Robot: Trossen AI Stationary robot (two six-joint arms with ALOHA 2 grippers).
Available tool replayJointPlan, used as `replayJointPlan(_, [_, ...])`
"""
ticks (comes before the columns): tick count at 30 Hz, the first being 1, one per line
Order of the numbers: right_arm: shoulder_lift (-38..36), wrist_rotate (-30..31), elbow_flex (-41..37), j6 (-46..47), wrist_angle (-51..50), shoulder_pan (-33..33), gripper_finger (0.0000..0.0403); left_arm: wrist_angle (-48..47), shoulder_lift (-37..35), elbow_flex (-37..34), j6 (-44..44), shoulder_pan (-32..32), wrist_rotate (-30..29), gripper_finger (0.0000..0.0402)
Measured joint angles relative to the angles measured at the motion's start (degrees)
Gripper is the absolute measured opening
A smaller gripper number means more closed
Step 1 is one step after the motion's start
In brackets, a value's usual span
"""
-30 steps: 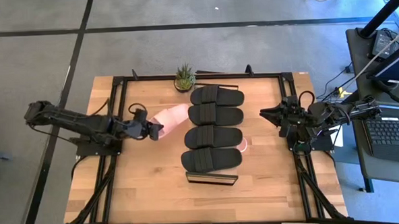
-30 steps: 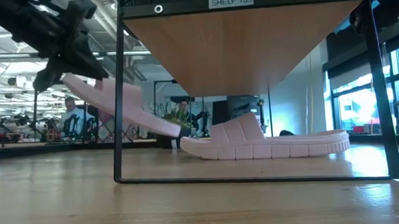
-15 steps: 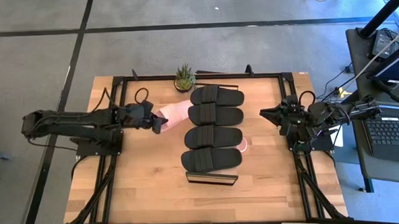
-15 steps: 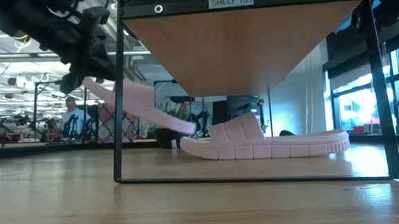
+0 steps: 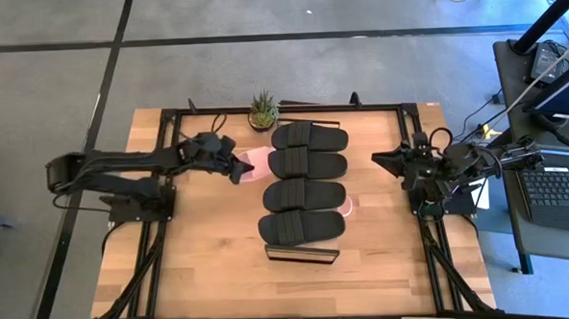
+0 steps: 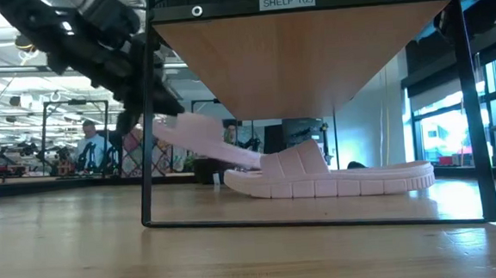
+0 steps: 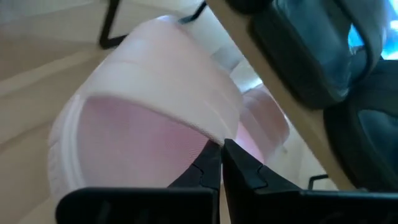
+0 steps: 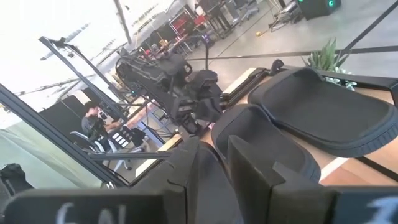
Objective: Pick and place slides into the shelf
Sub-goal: Put the pink slipper under the shelf
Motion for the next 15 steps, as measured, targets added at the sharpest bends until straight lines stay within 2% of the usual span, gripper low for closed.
replayJointPlan(6, [0.00, 0.00, 0.00, 1.52, 0.51, 0.00, 0.0087, 4.56, 6.88, 0.00, 2.12, 2.36, 4.69, 0.0000])
replayJointPlan(15, [-0.02, 0.00, 0.00, 1.64, 0.51, 0.00, 0.0087, 15.89, 15.34, 0.00, 5.29, 2.74, 9.81, 0.0000])
